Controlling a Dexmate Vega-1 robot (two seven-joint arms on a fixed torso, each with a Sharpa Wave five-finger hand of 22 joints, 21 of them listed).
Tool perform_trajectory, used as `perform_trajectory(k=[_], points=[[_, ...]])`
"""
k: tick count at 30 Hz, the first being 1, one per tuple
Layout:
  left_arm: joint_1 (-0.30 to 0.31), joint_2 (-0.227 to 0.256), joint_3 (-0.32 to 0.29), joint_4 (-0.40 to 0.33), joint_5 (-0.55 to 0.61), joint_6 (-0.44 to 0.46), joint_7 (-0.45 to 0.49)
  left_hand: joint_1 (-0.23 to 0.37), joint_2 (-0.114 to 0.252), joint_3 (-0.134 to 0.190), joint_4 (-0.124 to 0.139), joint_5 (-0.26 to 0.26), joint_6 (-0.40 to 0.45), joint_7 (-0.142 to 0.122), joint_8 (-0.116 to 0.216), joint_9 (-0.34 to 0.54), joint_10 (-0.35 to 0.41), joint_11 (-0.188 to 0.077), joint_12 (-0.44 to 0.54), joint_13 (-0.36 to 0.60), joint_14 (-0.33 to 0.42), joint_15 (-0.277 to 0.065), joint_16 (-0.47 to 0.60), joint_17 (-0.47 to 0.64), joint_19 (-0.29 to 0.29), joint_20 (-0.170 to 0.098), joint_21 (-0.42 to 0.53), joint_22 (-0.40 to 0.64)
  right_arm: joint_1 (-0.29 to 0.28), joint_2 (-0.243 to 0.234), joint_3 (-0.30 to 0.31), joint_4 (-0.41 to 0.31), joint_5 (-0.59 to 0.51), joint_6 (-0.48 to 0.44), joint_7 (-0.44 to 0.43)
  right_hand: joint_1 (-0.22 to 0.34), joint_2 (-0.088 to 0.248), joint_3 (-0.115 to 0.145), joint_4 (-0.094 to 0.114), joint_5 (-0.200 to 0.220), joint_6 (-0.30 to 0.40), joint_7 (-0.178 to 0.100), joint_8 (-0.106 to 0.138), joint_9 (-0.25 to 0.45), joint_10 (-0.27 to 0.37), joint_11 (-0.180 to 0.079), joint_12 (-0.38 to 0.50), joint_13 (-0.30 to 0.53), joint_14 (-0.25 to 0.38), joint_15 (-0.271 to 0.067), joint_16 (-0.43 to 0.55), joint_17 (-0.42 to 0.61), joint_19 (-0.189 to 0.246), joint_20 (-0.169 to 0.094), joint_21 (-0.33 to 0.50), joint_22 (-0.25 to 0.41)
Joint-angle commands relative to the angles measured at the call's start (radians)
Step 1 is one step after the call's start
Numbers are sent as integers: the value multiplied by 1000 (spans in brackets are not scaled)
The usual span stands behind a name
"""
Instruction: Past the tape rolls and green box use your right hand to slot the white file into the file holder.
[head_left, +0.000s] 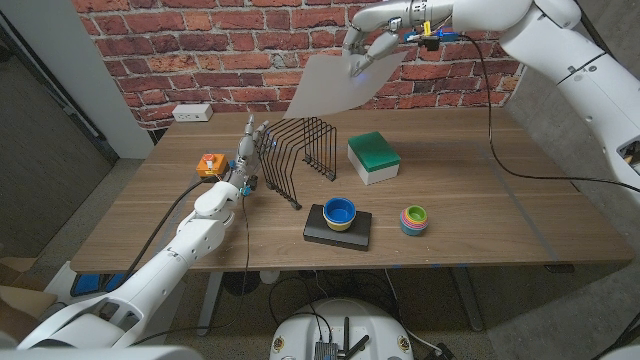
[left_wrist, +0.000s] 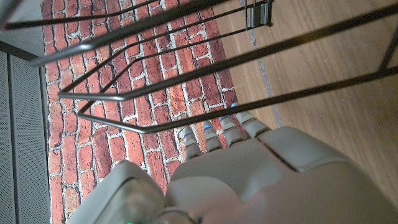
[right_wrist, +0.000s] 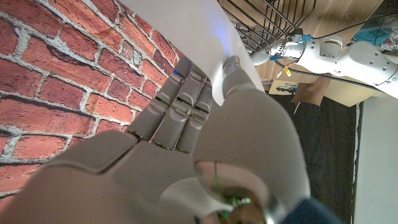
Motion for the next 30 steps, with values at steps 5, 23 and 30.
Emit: perform_trajectory(k=[5,23,30], points=[[-1,-3,2,4,2,-4,0,-1,7,1,5,6,-2,-9,6,5,-2,-7,7,5,5,-5,6,2,8,1,7,5,57,47,-36,45,42,39,79,9,10,-1,-1,7,11,2,-5,2,62,-52,-8,7,-4,-45,-6,2,-14,-114,18,-1],[-2,-1,0,2,0,0,0,0,7,1,5,6,-2,-9,6,5,-1,-9,7,5,6,-4,6,2,8,1,7,5,118,107,-80,101,40,50,122,8,10,-3,-2,7,18,2,-12,3,64,-52,-18,11,-7,-45,-9,-2,-26,-113,39,-5],[-2,-1,0,2,0,0,0,-1,7,0,5,6,-1,-9,6,5,-1,-9,7,5,5,-5,6,2,8,2,7,5,138,128,-95,132,38,62,126,7,11,-3,-1,7,19,2,-16,3,67,-52,-18,16,-9,-45,-8,-1,-31,-113,47,-5]])
